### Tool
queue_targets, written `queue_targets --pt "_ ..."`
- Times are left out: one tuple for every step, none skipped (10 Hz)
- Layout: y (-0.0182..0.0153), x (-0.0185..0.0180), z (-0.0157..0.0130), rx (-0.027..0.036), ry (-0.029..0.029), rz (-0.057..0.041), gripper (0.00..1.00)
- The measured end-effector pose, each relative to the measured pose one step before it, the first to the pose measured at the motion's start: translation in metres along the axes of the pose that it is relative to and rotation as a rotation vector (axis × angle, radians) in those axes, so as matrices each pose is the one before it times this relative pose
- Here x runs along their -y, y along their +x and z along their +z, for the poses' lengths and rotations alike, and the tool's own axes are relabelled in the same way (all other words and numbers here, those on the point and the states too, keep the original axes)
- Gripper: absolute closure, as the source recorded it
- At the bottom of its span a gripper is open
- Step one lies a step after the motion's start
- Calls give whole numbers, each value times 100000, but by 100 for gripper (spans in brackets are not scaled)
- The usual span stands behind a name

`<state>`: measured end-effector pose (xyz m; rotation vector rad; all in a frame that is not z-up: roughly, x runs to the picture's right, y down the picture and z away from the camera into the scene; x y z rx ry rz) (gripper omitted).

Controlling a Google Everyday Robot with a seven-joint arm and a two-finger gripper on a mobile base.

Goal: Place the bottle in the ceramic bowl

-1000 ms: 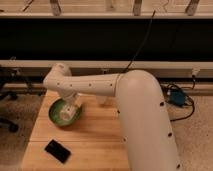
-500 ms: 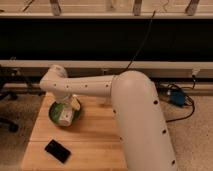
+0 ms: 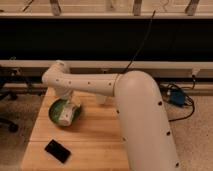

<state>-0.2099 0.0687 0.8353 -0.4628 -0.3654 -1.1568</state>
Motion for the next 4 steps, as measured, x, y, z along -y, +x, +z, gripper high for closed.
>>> queue_targets --pt "421 -261 -574 40 -424 -150 20" --pt "385 46 -477 301 707 -418 20" --pt "168 -112 -363 1388 486 -259 20" --pt "438 -232 -357 116 395 286 20"
